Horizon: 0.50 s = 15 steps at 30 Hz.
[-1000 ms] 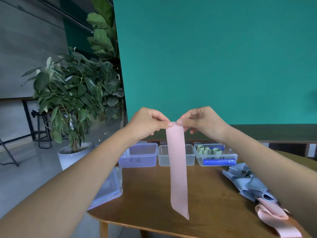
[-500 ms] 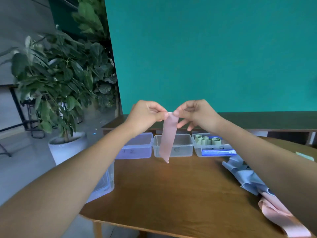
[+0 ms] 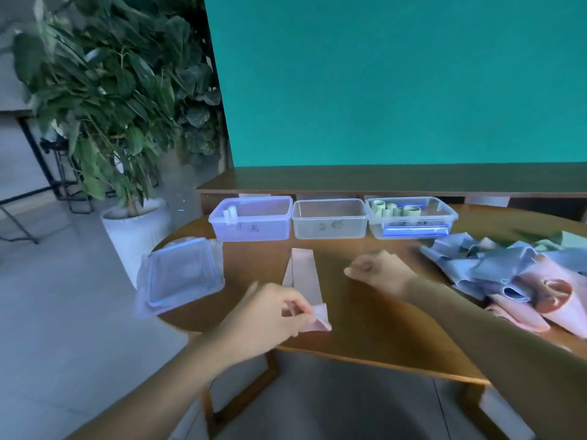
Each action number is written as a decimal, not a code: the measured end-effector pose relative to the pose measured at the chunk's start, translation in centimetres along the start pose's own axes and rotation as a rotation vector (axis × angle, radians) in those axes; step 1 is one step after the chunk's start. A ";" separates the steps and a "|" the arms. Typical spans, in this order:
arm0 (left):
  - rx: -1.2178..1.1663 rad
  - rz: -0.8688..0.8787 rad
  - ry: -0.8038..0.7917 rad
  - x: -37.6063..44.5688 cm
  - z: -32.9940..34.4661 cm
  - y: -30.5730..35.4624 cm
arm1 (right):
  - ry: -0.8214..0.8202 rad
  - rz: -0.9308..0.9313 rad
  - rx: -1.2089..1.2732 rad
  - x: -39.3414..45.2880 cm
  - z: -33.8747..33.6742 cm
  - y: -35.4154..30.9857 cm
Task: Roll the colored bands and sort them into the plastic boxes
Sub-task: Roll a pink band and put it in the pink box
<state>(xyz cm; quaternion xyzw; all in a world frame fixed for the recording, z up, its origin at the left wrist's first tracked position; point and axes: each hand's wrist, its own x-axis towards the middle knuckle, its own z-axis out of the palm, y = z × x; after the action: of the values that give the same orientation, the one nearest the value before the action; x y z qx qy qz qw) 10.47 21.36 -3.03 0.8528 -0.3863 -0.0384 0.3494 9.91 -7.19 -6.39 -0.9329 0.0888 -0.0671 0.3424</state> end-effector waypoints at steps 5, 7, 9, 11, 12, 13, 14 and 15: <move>-0.124 0.022 0.026 -2.5 0.0 -1.2 | 0.072 -0.050 -0.019 1.7 3.7 -1.2; -0.113 0.055 0.059 -3.1 0.1 -2.2 | 0.094 -0.066 -0.037 3.1 4.9 -1.5; -0.083 0.097 0.106 -3.6 0.1 -3.4 | 0.110 -0.080 -0.073 4.8 5.9 -1.5; -0.109 0.119 0.170 -4.1 0.3 -4.9 | 0.104 -0.071 -0.094 6.4 6.4 -1.6; -0.120 0.131 0.198 -4.4 0.4 -5.5 | 0.101 -0.065 -0.117 7.1 6.6 -1.6; -0.119 0.143 0.217 -4.6 0.6 -6.2 | 0.099 -0.055 -0.145 7.8 6.7 -1.7; -0.117 0.152 0.220 -4.9 0.7 -6.7 | 0.096 -0.043 -0.175 8.5 6.9 -1.6; -0.117 0.159 0.219 -5.1 0.8 -7.3 | 0.096 -0.035 -0.200 9.1 7.1 -1.7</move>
<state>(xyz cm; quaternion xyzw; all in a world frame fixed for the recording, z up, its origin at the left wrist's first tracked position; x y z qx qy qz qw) 11.19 27.75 -9.22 0.7967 -0.4094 0.0601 0.4405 20.33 -3.40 -10.05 -0.9596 0.0950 -0.1086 0.2415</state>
